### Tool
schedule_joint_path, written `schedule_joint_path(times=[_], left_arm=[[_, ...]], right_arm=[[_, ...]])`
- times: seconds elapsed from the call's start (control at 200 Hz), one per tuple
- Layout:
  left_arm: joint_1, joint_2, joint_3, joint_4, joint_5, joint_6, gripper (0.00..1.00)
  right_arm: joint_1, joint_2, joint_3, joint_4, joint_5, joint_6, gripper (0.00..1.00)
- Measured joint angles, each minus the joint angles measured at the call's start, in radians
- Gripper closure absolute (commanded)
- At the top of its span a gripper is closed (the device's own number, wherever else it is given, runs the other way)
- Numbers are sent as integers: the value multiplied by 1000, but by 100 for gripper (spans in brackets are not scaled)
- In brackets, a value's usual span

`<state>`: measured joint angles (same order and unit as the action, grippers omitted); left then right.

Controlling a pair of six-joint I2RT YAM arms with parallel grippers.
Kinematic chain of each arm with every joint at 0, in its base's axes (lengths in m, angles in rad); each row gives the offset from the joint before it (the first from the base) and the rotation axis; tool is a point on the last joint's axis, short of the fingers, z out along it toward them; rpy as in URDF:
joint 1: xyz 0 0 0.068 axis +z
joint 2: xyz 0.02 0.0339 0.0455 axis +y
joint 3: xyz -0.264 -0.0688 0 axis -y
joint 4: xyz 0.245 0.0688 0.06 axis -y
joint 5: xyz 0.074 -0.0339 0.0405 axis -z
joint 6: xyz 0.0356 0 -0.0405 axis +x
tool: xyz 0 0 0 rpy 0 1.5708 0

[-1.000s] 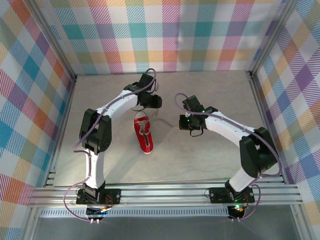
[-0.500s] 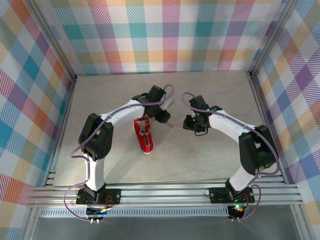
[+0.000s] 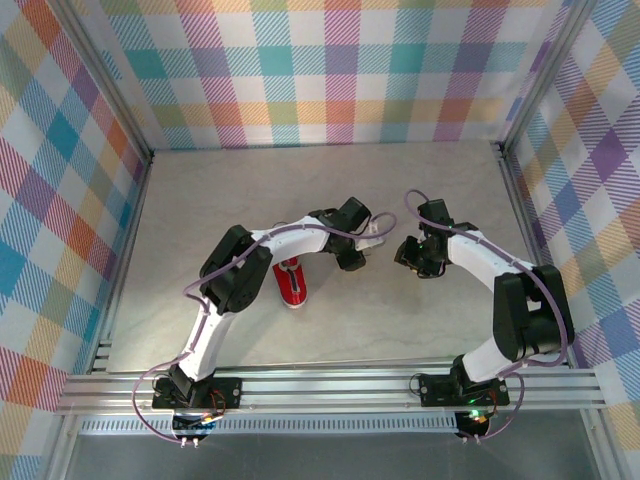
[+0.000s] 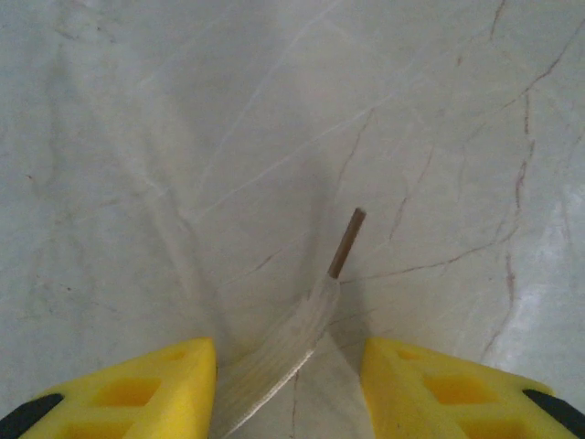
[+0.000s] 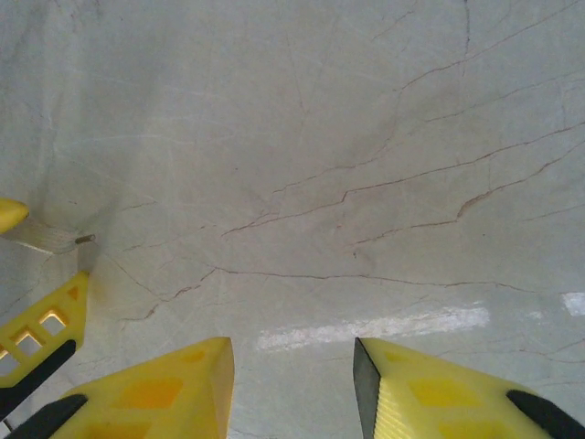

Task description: Tie the shoes

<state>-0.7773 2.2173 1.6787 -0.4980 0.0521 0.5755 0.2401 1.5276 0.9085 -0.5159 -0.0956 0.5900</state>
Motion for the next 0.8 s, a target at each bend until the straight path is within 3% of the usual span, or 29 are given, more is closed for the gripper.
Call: schedule_joint_path(times=[0.07,0.195,0.295,0.52,0.8], left_arm=[[0,14,34,2,-18,11,60],[0,58,83,-5,-37,19,88],[-4,61,102,-36,-39,18,100],[-6,-8,57,-84,-41,-31,100],[-17,-378,-75,-89,42,-192,100]], right_arm=[[0,0,0,0,0,-2,60],[-2,0,0,1,-5,-3,60],[-4,-1,-6,10,-11,-3,60],[-5,-7,-17,23,-26,-3,60],[-4,-54,-45,107,-116,-11,59]])
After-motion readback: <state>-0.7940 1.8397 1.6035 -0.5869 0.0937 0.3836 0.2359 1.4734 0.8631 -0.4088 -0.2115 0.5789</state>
